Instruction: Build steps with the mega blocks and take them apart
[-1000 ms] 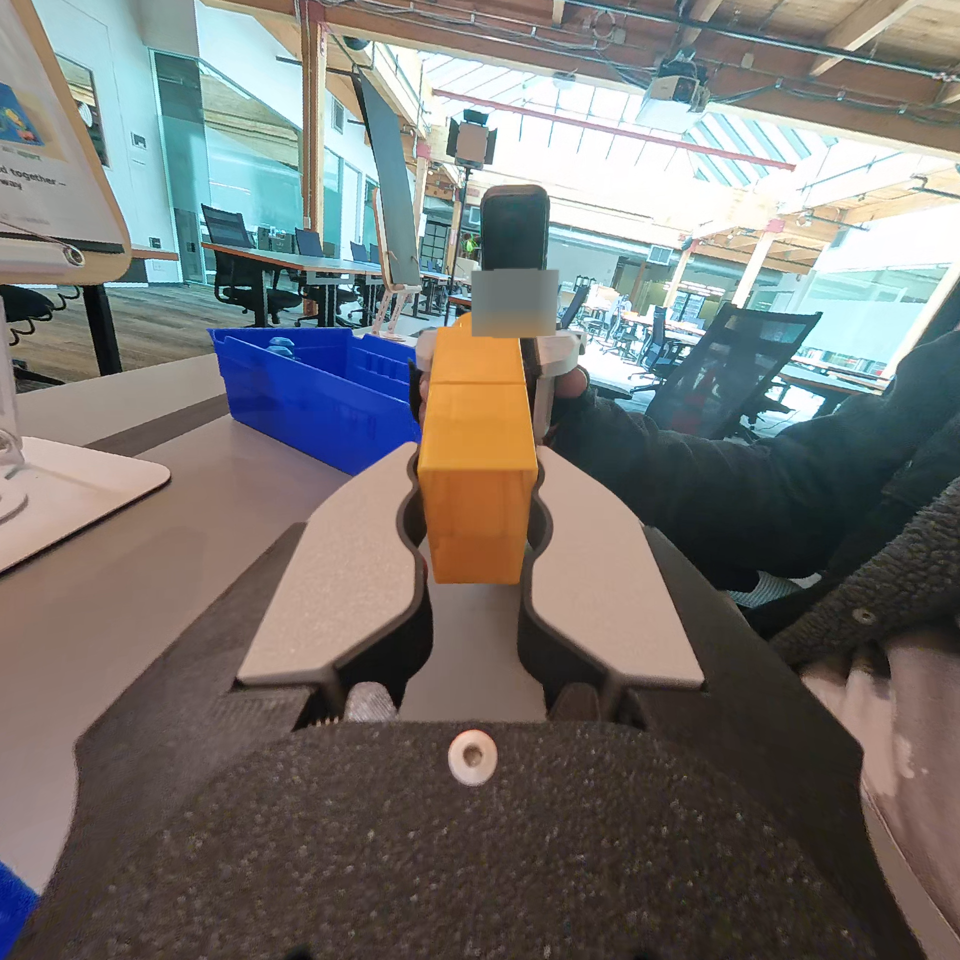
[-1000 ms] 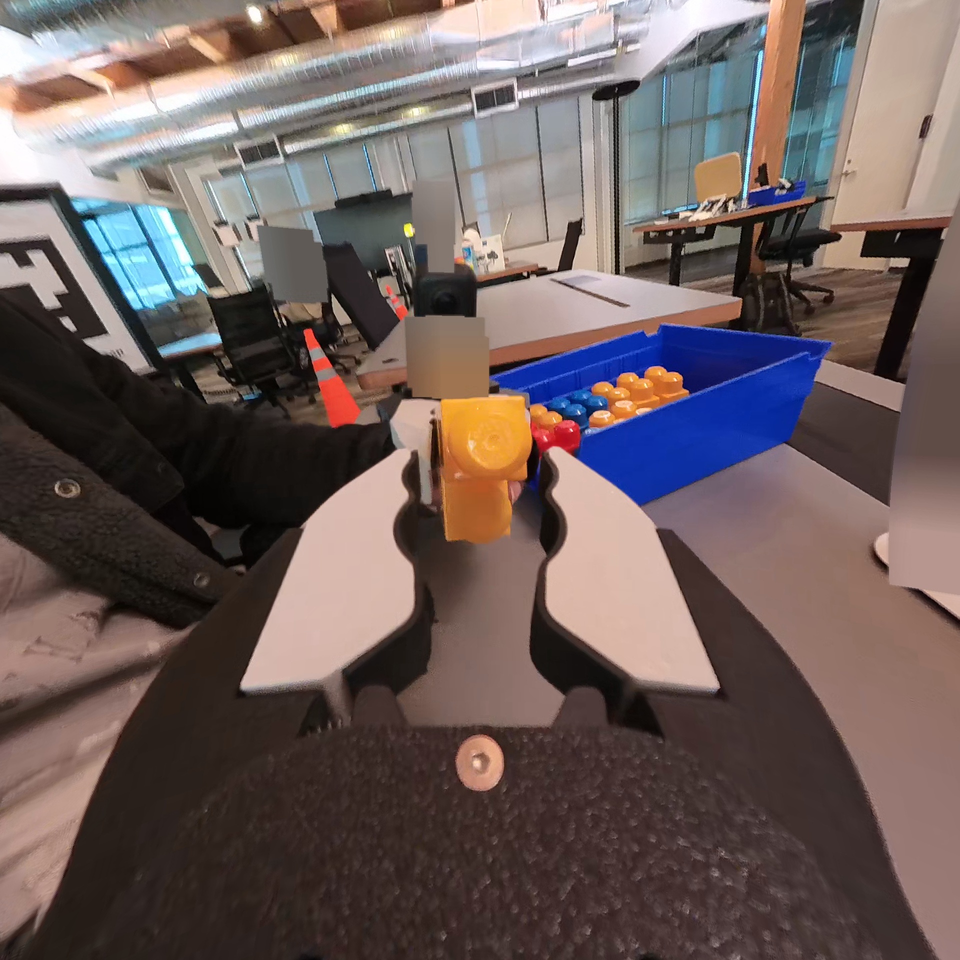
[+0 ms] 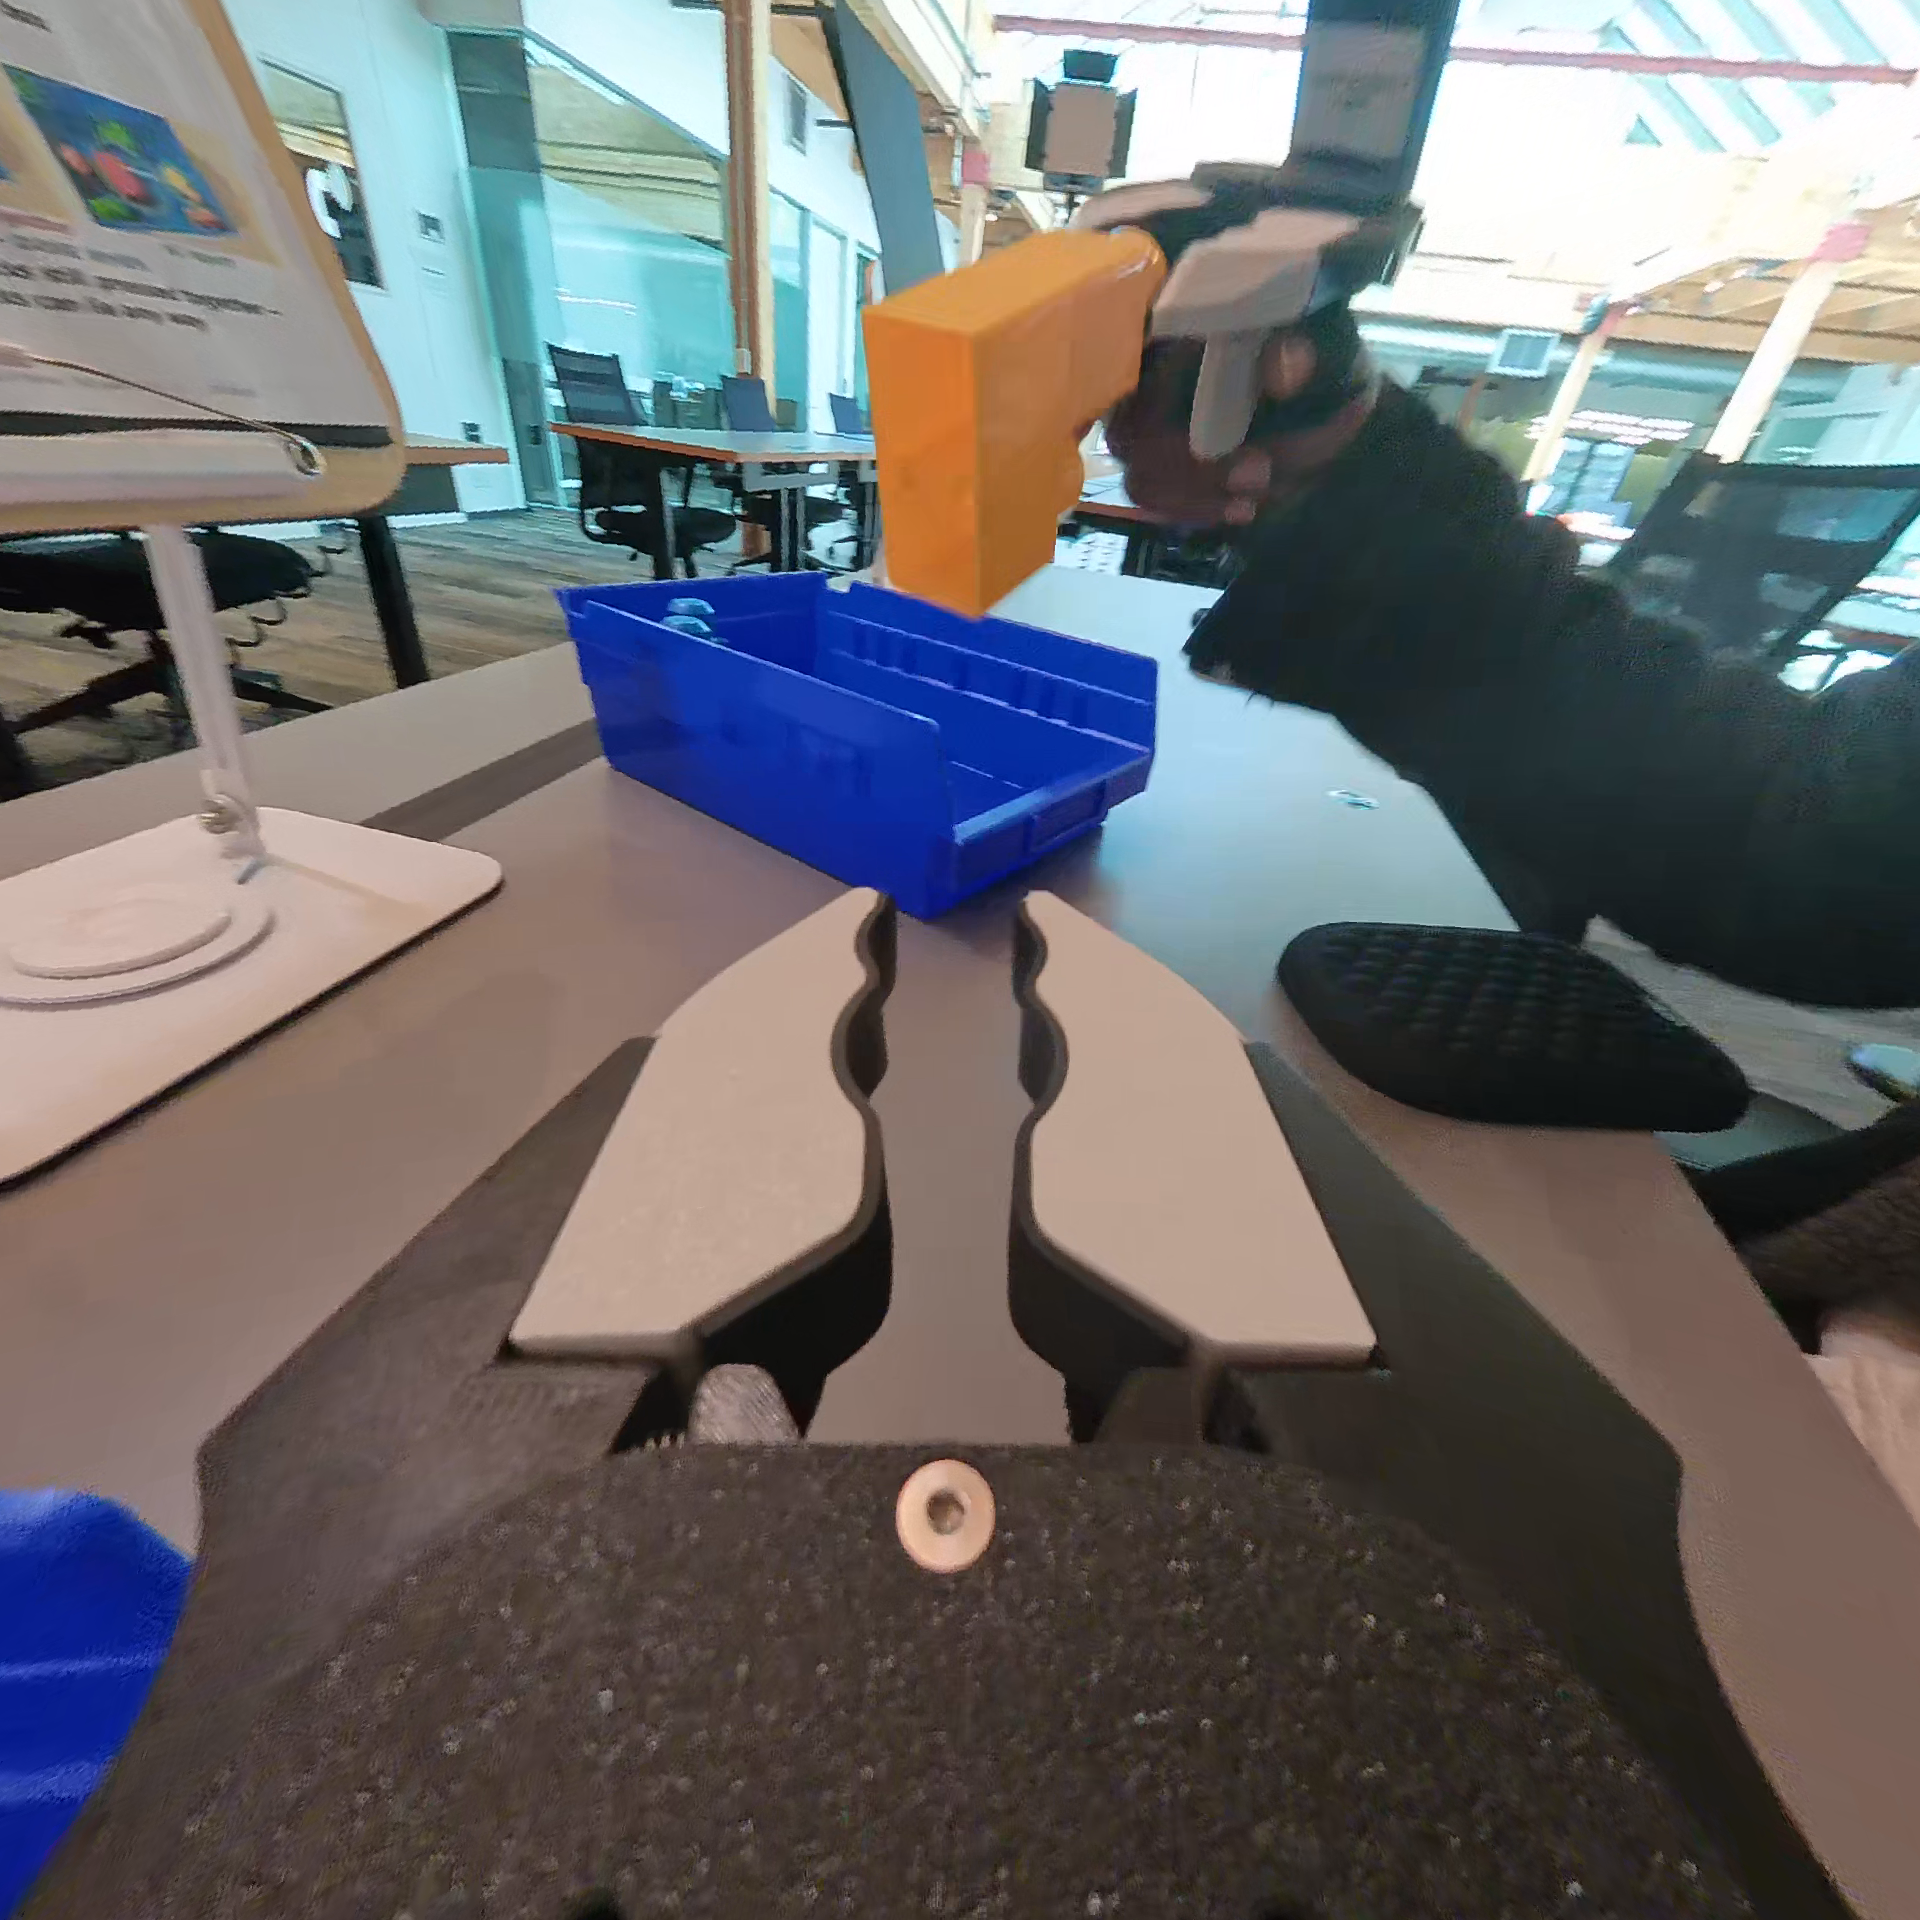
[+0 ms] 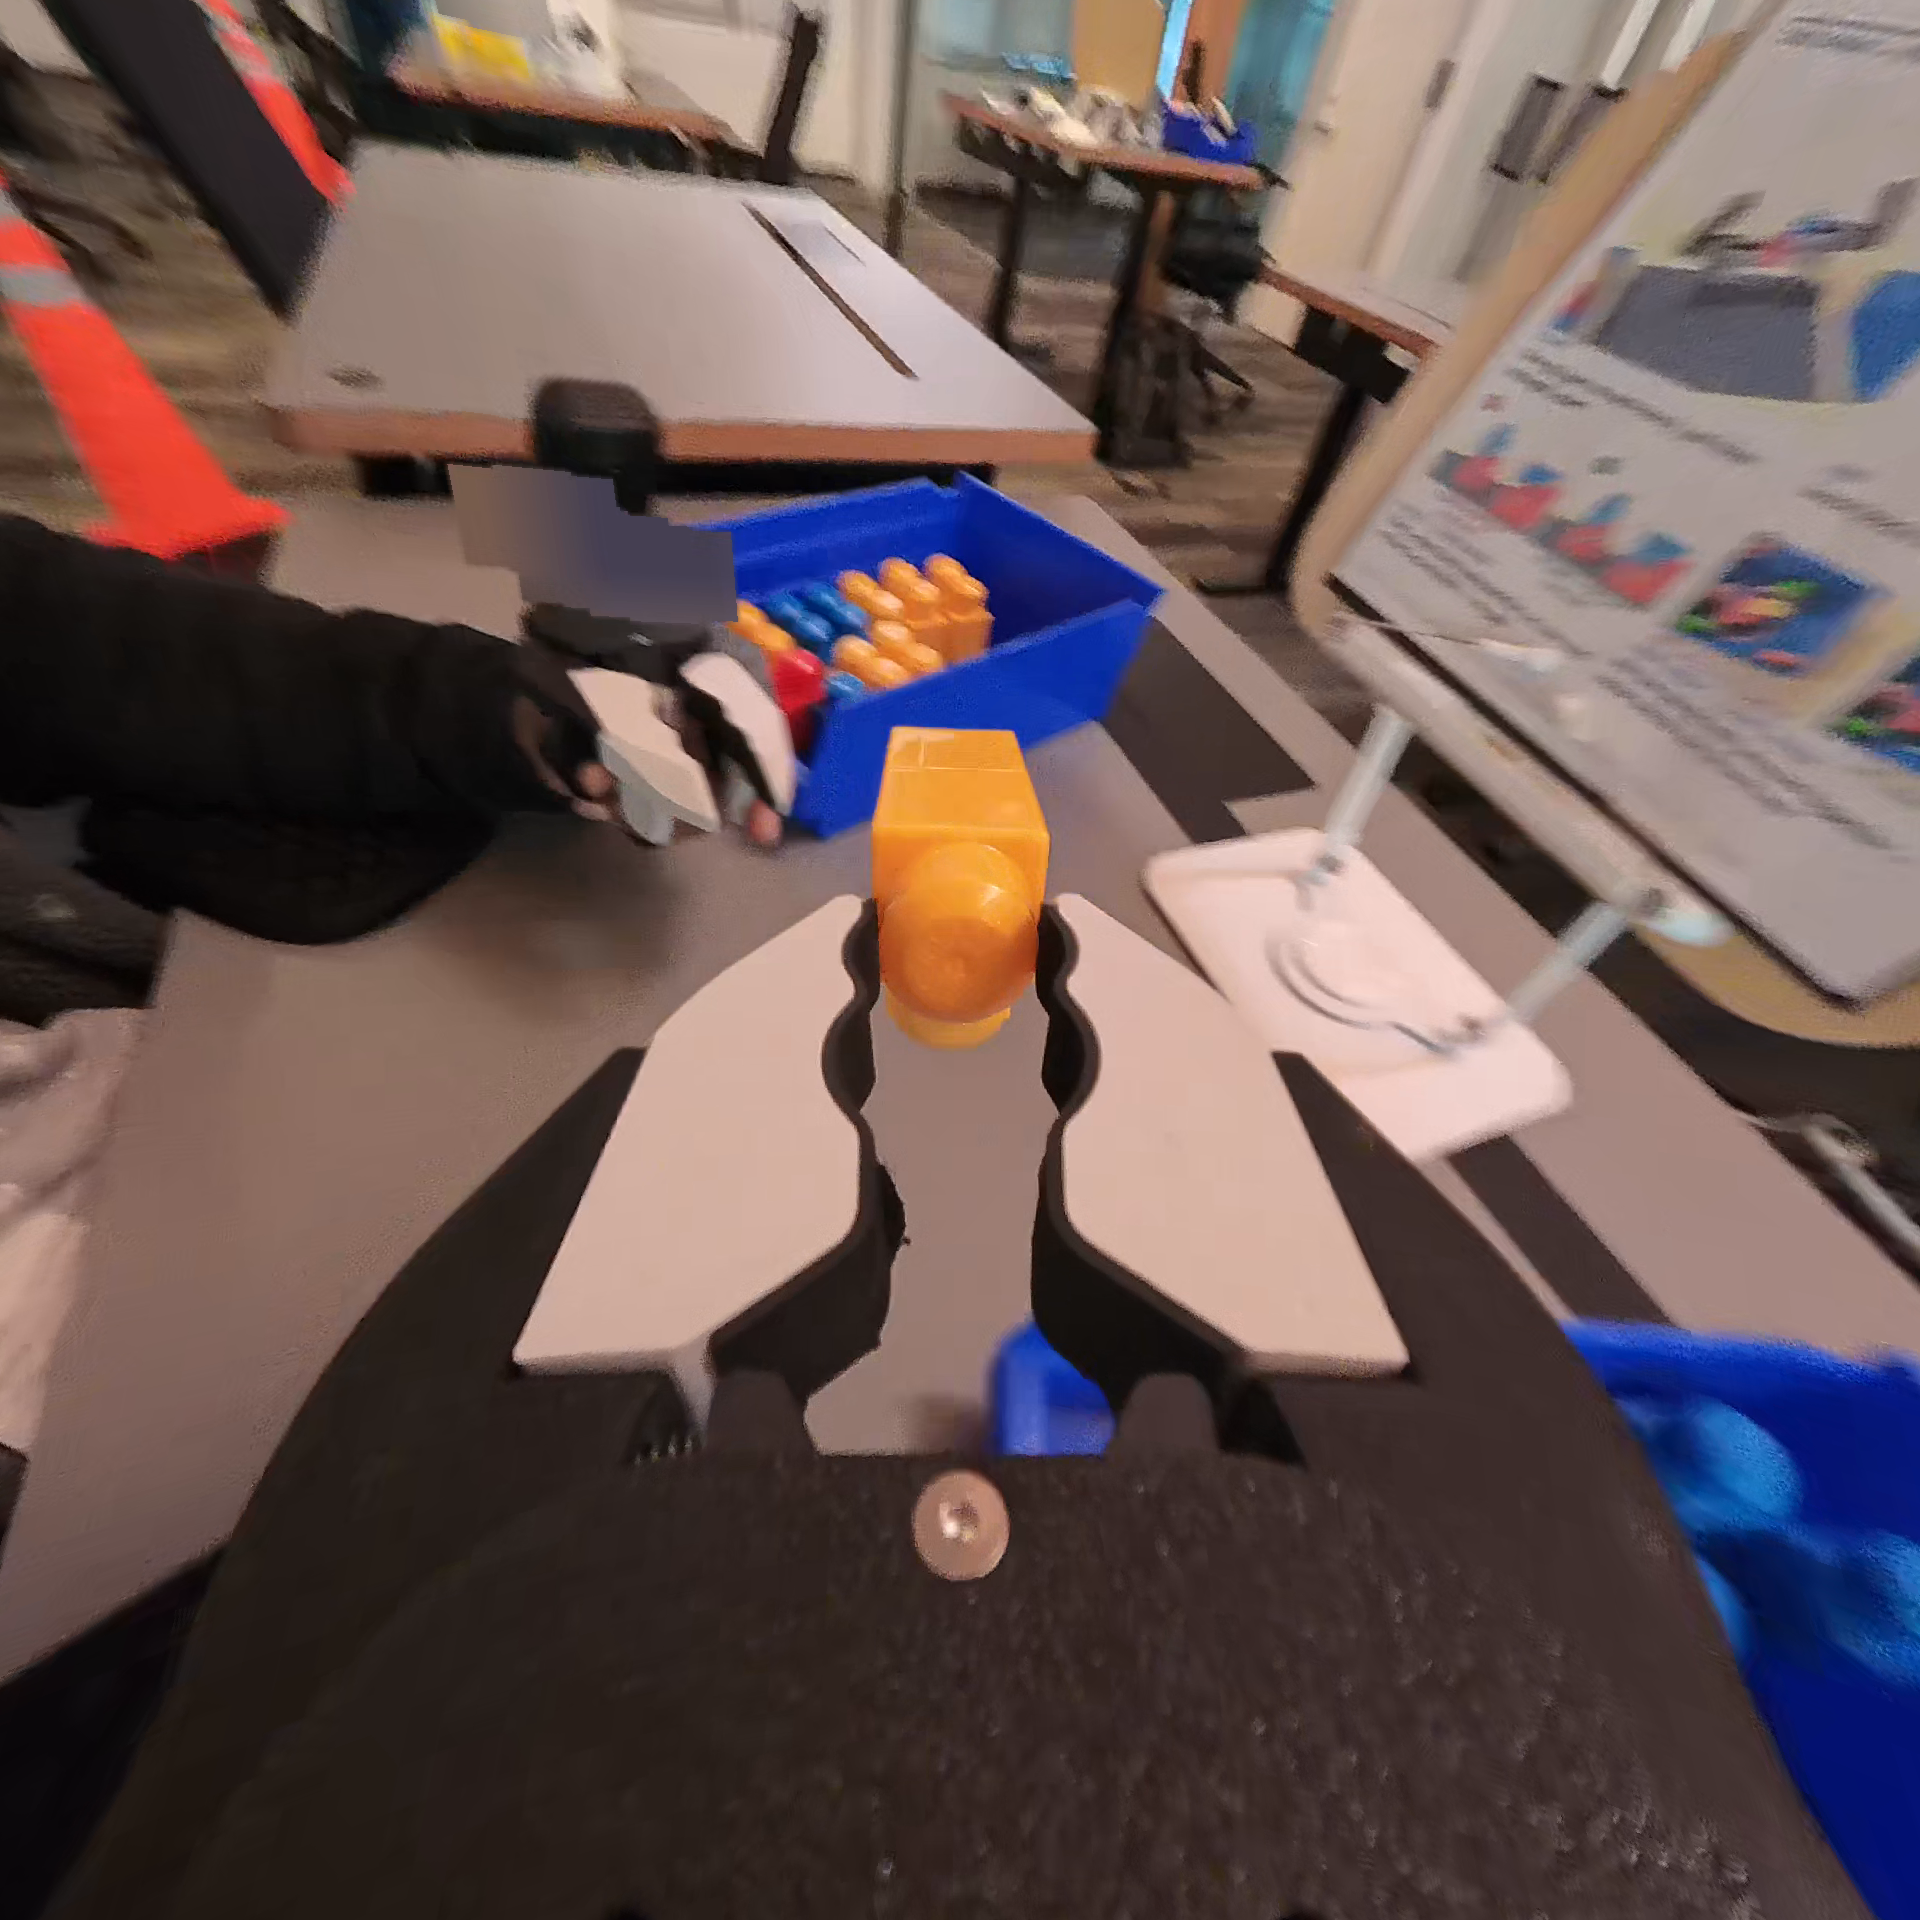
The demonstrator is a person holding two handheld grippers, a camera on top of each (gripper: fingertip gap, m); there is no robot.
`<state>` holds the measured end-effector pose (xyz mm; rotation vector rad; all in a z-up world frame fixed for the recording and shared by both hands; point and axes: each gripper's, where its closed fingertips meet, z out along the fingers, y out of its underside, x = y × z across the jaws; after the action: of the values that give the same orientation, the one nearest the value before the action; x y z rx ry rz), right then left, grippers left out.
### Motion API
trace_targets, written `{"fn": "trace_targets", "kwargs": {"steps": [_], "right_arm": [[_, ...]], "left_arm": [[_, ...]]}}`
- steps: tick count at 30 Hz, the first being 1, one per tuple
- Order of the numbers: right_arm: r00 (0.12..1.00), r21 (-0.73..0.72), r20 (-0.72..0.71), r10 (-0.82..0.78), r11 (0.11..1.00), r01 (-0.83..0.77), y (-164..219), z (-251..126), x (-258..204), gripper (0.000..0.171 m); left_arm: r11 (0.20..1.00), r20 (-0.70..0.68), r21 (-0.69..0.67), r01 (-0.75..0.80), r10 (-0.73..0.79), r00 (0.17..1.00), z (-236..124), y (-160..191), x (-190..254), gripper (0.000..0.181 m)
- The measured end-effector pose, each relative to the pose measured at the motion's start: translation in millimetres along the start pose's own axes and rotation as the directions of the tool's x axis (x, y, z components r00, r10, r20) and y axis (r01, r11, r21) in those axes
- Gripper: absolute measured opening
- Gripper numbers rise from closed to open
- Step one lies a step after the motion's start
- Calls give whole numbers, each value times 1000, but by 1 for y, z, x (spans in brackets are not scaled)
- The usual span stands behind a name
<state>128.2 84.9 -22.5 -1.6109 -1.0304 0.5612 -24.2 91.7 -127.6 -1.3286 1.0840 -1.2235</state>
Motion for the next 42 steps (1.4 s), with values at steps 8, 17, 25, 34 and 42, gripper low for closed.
{"fn": "trace_targets", "kwargs": {"steps": [8,17,25,34,42], "right_arm": [[972,-506,-211,-99,862,-22,33,-56,103,29],[986,-813,-166,-3,567,-135,141,-37,153,29],[992,-897,-125,12,426,-119,189,-8,170,29],[999,-919,-49,-21,392,-37,196,9,176,29],[996,-915,-26,-81,403,9,191,11,181,33]], "left_arm": [[997,138,49,-57,50,989,-7,-11,-16,0],[989,327,54,-135,110,939,-14,-14,-37,0],[978,409,11,-207,185,894,-16,-11,-45,0],[986,387,24,-166,143,911,-14,-6,-47,0],[986,371,19,-163,144,917,-12,-5,-45,0]]}}
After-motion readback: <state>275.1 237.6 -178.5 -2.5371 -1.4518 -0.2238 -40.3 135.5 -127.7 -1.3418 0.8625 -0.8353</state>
